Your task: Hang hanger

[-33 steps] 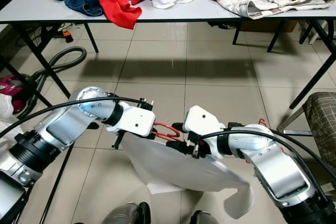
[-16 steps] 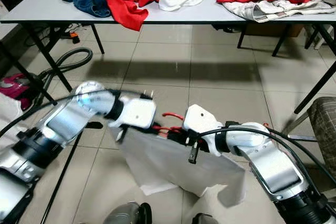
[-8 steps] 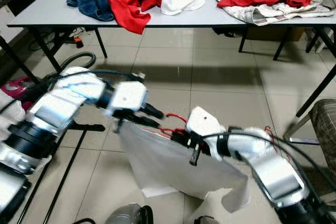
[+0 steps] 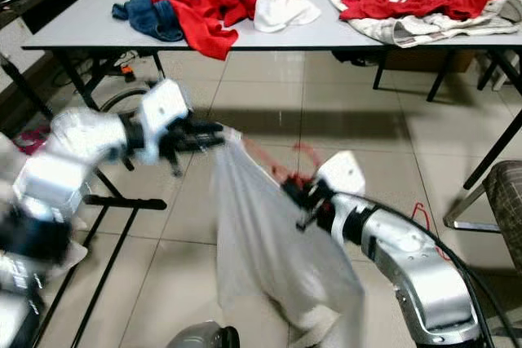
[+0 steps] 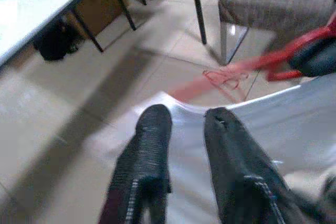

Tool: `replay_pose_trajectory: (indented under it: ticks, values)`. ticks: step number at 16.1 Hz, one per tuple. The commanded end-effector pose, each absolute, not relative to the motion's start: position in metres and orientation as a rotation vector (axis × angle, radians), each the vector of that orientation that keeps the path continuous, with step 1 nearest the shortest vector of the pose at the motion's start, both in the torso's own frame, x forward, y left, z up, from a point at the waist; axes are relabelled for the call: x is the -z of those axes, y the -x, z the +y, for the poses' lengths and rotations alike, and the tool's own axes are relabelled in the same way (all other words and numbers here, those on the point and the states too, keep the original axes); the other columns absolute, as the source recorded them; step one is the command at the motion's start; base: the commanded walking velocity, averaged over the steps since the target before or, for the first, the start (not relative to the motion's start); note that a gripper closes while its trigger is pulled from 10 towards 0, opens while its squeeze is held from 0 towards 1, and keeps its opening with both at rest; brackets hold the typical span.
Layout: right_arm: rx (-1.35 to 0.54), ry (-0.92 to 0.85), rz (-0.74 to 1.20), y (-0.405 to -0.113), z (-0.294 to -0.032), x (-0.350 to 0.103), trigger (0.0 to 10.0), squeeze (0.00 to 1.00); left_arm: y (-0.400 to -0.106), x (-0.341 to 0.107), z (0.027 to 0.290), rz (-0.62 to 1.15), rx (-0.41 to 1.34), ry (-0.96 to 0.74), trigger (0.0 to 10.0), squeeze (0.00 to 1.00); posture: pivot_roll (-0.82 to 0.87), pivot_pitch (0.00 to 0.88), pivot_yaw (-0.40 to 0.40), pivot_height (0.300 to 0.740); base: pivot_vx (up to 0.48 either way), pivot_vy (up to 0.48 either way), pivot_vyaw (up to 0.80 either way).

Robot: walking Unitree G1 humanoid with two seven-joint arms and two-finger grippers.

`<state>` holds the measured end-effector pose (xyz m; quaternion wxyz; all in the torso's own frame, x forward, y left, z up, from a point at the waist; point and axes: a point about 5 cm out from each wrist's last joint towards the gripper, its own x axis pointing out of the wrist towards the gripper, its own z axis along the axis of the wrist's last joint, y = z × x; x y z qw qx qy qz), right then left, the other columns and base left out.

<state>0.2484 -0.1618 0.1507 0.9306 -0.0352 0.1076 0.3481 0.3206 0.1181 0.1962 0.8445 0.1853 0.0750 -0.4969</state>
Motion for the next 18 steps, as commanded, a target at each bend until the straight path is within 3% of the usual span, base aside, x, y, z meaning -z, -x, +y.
replay_pose_trajectory:
  ticks: [1,2,3,4,5,8,10,13,18]
  values:
    - [-0.706,0.048,0.185,-0.246,-0.163,-0.158,0.0,0.0,-0.317,-0.2,0.12,0.145,0.977,-0.376,10.0,1.0,0.03,0.045,0.128,0.74,0.0,0.0,0.0]
    - [-0.656,0.056,0.195,-0.245,-0.167,-0.158,0.0,0.0,-0.317,-0.193,0.121,0.114,0.819,-0.344,10.0,1.0,0.03,0.045,0.126,0.74,0.0,0.0,0.0]
    - [-0.607,0.061,0.201,-0.245,-0.17,-0.157,7.3,0.0,-0.319,-0.194,0.124,0.069,0.734,-0.327,10.0,1.0,0.02,0.045,0.125,0.74,0.0,0.0,0.0]
    - [-0.502,0.06,0.217,-0.244,-0.176,-0.155,10.0,0.0,-0.319,-0.19,0.133,0.047,0.59,-0.285,10.0,0.57,0.02,0.045,0.12,0.74,0.0,0.0,0.0]
    - [-0.397,0.04,0.293,-0.237,-0.18,-0.147,10.0,0.0,-0.309,-0.176,0.147,0.094,0.477,-0.248,10.0,0.0,0.02,0.039,0.116,0.74,0.0,0.0,0.0]
    - [-0.185,0.14,0.351,-0.215,-0.187,-0.129,10.0,0.0,-0.28,-0.144,0.161,0.154,0.374,-0.344,10.0,0.0,0.01,0.036,0.109,0.74,0.0,0.0,0.0]
    - [-0.001,-0.015,0.43,-0.2,-0.192,-0.105,10.0,0.0,-0.272,-0.132,0.156,0.164,0.296,-0.195,10.0,0.0,0.01,0.038,0.108,0.74,0.0,0.0,0.0]
    - [0.062,-0.086,0.434,-0.2,-0.187,-0.098,10.0,0.0,-0.276,-0.131,0.145,0.174,0.273,-0.073,10.0,0.0,0.01,0.047,0.111,0.74,0.081,0.0,0.0]
    - [0.014,-0.028,0.4,-0.203,-0.184,-0.1,10.0,0.0,-0.274,-0.129,0.144,0.179,0.245,-0.083,10.0,0.0,0.01,0.036,0.103,0.74,0.302,0.0,0.0]
